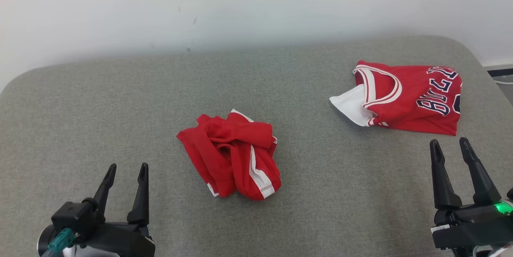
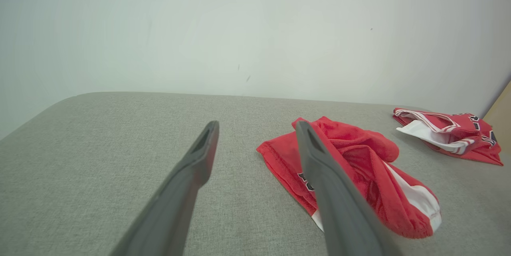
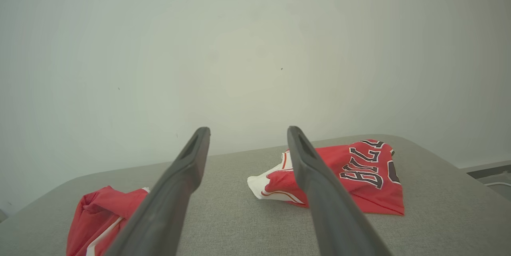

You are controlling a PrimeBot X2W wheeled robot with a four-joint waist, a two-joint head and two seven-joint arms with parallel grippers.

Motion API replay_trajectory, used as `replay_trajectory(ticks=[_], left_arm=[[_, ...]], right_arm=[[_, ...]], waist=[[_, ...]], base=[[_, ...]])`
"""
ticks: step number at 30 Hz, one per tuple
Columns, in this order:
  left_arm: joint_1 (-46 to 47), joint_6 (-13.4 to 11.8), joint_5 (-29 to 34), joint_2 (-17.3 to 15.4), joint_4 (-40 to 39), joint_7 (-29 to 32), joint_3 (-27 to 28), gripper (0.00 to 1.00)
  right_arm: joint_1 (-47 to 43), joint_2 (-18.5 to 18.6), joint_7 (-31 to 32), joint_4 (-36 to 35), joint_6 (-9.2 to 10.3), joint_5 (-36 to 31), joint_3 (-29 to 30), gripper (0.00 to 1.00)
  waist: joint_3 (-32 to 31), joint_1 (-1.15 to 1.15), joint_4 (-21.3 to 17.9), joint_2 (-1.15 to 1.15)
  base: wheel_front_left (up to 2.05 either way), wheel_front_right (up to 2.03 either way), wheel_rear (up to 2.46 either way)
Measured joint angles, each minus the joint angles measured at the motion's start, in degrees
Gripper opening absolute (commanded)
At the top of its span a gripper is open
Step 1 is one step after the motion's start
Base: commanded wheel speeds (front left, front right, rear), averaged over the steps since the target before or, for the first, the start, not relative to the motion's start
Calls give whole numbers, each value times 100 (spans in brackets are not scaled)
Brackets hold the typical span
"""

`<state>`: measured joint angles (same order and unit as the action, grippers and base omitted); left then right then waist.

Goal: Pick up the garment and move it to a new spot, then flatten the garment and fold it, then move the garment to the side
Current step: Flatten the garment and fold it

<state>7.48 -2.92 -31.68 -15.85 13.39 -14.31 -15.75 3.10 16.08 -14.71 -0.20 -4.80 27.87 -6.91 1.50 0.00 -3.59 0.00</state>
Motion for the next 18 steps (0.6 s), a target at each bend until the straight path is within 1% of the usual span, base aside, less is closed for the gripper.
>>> replay_trajectory(ticks=[5, 8, 11, 14, 18], left_arm=[[-74, -15, 46, 38, -208, 0, 76, 100], [-92, -18, 60, 103, -290, 0, 80, 100], [-91, -11, 103, 166, -336, 0, 62, 100], [-73, -7, 129, 178, -364, 0, 52, 100], [-65, -1, 197, 220, -463, -1, 40, 100]], right_arm=[[-37, -34, 0, -3, -25, 1, -54, 100], [-39, -177, 0, 105, -42, 73, -231, 100], [-52, -298, 0, 363, -91, 303, -338, 100], [-49, -527, 34, 648, -134, 603, -517, 100], [-8, -970, 240, 1020, -187, 1290, -734, 100]], waist=[[24, 0, -11, 0], [45, 0, -5, 0], [75, 0, 40, 0], [116, 0, 113, 0], [171, 0, 258, 0]], base=[[0, 0, 0], [0, 0, 0], [0, 0, 0], [0, 0, 0], [0, 0, 0]])
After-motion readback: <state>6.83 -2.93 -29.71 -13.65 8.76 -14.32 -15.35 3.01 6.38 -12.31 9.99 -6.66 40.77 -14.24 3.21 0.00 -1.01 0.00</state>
